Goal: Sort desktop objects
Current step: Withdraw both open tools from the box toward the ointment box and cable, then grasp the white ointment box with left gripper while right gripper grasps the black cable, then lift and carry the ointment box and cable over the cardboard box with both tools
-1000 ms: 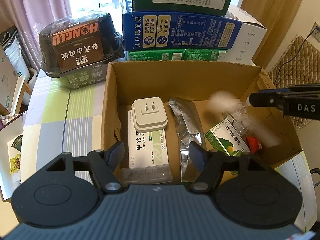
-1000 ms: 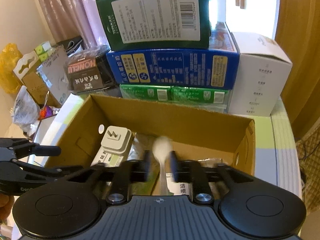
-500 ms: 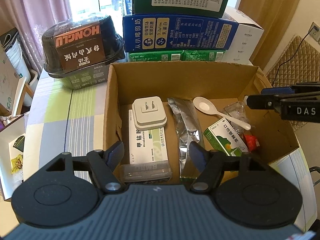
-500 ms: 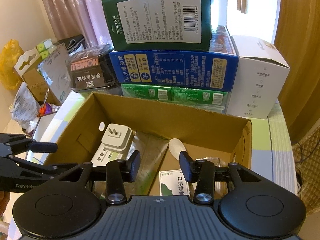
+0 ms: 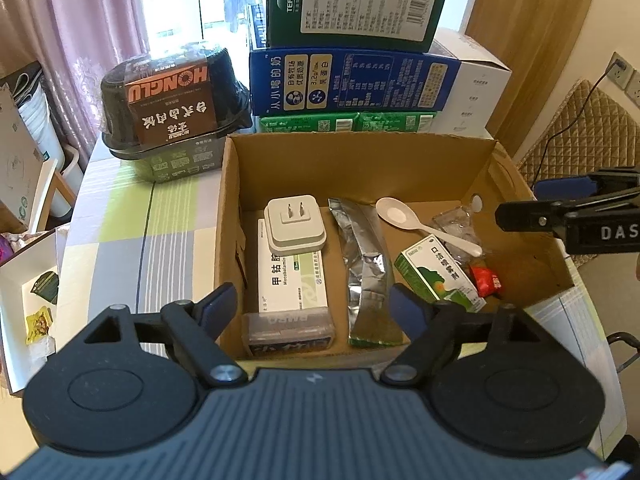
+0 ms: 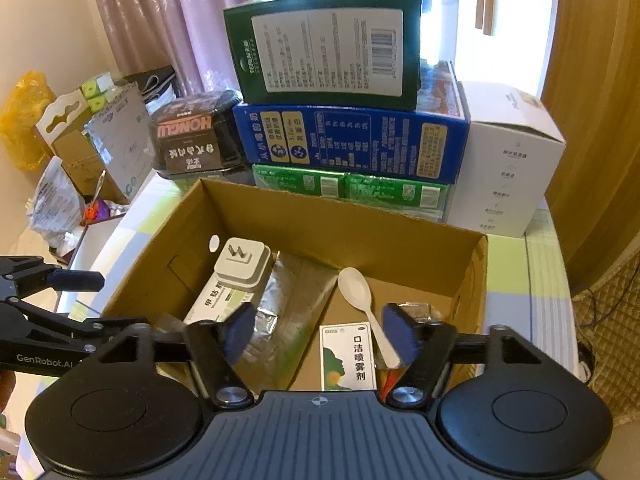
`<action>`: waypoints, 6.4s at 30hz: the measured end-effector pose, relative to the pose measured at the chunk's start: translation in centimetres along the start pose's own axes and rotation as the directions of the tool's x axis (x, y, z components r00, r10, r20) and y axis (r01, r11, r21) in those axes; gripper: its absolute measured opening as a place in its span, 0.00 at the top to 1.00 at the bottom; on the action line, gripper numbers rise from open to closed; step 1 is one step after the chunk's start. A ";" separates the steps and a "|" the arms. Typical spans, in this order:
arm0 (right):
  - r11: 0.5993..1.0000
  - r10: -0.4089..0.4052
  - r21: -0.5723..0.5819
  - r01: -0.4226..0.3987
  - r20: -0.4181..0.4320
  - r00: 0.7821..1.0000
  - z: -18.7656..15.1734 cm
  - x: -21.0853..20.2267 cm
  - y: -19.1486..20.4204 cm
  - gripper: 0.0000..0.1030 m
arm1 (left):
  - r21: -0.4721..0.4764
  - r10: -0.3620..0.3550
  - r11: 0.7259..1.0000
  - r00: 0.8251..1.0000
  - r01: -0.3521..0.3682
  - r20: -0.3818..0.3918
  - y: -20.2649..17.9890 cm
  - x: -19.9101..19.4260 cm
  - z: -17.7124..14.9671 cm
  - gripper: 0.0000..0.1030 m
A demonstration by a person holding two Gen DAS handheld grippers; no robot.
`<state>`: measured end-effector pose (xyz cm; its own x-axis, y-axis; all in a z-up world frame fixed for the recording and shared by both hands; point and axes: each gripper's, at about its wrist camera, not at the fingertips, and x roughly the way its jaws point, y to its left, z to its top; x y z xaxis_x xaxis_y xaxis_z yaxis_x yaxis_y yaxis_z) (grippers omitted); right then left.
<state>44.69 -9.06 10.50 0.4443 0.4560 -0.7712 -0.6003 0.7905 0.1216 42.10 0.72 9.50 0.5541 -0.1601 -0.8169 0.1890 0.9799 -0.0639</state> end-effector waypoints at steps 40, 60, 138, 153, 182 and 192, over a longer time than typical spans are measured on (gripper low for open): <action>0.991 -0.001 -0.134 0.011 0.079 0.997 -8.3 -15.3 4.0 0.02 | 0.006 0.061 0.998 0.980 -0.063 0.187 -4.5 -15.0 -10.1 0.01; 0.983 -0.017 -0.181 0.028 0.061 0.998 -17.2 -16.3 2.6 0.02 | 0.026 0.056 0.998 0.985 -0.061 0.162 -6.8 -13.9 -19.2 0.01; 0.924 0.155 -0.334 -0.188 -0.123 0.980 -24.2 3.7 2.2 0.34 | -0.045 -0.051 0.998 0.998 0.050 -0.031 -6.3 3.0 -19.7 0.02; 0.958 0.131 -0.246 -0.147 -0.080 0.988 -23.9 3.4 0.3 0.34 | -0.015 0.002 1.000 0.996 -0.003 -0.089 -7.8 6.0 -19.1 0.65; 0.977 0.051 -0.204 -0.058 -0.038 0.998 -22.9 5.1 2.9 0.87 | 0.079 0.019 0.997 0.998 -0.014 -0.067 -6.0 5.1 -22.1 0.68; 0.996 0.026 -0.087 -0.030 -0.043 0.999 -27.1 0.7 2.4 0.87 | 0.094 0.011 0.996 0.998 -0.005 -0.062 -8.5 1.6 -26.4 0.68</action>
<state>25.49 -17.93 -6.66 0.3995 0.4584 -0.7939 -0.6688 0.7381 0.0896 19.96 -4.73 -6.34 0.5045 -0.1419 -0.8517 0.2619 0.9651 -0.0056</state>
